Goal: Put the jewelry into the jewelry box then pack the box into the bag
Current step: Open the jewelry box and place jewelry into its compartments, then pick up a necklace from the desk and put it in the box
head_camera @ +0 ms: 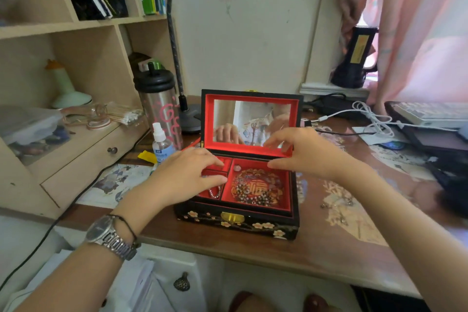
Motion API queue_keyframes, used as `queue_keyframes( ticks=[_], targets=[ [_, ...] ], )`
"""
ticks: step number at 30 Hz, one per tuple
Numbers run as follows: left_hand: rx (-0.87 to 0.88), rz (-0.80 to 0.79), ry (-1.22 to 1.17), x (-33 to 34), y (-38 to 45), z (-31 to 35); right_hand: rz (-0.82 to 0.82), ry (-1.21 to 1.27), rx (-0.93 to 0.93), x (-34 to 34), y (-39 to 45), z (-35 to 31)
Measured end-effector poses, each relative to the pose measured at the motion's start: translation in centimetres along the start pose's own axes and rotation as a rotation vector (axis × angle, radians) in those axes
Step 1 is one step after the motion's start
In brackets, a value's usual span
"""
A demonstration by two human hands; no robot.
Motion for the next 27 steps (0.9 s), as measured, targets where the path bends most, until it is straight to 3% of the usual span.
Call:
queue_keyframes(
  ticks=[8,16,27],
  targets=[
    [0.182,0.077,-0.041,-0.7,2.0,10.1,0.024,-0.08,0.169,-5.1,-7.1,5.5],
    [0.32,0.007,0.0,4.0,4.7,19.4,0.001,-0.075,0.3,-5.9,-14.3,10.6],
    [0.237,0.014,0.101,7.5,6.7,19.7,-0.076,0.011,0.323,-3.3,-16.2,12.9]
  ],
)
Point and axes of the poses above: each hand's wrist, its own y-axis towards the middle knuckle, its own x-axis out of the palm, z = x × y, the point moved 8 cm from there along y, towards the middle knuckle, and after that the axes turned 2 degrees about -x, right-handed, at the moved point
